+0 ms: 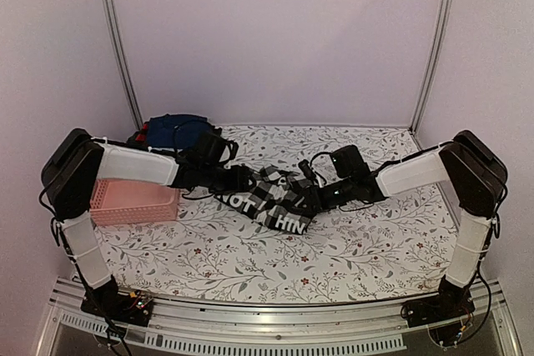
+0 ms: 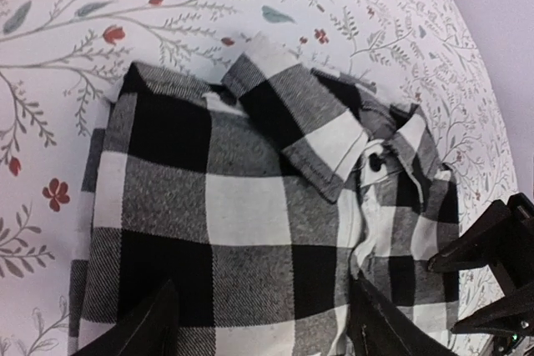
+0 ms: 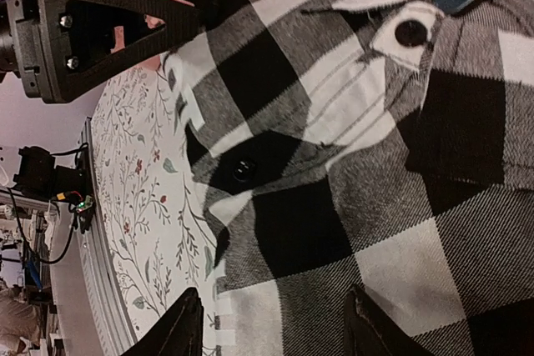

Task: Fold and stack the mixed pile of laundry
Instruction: Adjust the square-folded shirt at the center of the board, then pick up the square-folded shirt from the center of the board.

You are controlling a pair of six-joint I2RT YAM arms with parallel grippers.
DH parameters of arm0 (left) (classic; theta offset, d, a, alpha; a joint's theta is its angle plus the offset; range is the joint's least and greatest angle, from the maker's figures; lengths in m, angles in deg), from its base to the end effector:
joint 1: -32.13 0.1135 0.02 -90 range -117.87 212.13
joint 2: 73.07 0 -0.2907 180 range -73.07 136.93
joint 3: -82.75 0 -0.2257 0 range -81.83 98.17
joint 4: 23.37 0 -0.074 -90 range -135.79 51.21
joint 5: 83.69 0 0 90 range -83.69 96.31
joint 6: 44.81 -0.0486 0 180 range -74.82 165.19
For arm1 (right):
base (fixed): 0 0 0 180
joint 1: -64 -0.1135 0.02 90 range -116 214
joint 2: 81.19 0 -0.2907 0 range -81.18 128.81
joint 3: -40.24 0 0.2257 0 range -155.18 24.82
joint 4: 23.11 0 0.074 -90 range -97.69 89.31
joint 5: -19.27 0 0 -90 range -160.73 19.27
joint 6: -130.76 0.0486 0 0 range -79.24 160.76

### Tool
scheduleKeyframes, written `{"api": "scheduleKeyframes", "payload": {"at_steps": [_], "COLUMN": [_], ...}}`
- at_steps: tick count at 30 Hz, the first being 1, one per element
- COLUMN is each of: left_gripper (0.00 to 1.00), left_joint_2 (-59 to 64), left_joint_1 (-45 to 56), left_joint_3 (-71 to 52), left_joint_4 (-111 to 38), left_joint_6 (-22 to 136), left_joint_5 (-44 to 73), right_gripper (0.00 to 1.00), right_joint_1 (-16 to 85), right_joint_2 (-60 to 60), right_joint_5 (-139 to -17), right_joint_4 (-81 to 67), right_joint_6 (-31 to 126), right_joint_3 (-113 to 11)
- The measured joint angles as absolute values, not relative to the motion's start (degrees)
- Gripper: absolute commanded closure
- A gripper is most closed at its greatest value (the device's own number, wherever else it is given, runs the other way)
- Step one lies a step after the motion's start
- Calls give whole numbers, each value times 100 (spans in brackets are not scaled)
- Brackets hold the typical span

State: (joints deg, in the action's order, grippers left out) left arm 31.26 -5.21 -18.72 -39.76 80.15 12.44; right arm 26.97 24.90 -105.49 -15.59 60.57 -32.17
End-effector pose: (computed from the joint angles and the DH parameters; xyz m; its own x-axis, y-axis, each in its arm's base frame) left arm 0.3036 -0.2381 0.2148 -0.8192 -0.0916 -0.5661 0.2398 0.8419 -0.4833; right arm 0.2820 0.2474 0.1926 -0.7785 -0.2385 -0.5806 -0.6095 0.5084 0.6083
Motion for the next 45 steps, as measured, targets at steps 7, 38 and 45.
{"api": "scheduleKeyframes", "payload": {"at_steps": [7, 38, 45], "left_gripper": [46, 0, 0], "left_joint_2": [3246, 785, 923], "left_joint_1": [-578, 303, 451], "left_joint_3": [-2704, -4241, -4239], "left_joint_4": [-3860, -3233, -3368], "left_joint_6": [8316, 9118, 9239], "left_joint_5": [1237, 1580, 1664], "right_gripper": [44, 56, 55], "right_joint_1": [2885, 703, 432], "right_joint_2": [3076, 3419, 4415], "right_joint_5": [-10726, -8458, -8178], "right_joint_4": [-1524, -388, -78], "right_joint_6": [5928, 3496, 3275], "right_joint_3": [-3204, -5405, -6214]}}
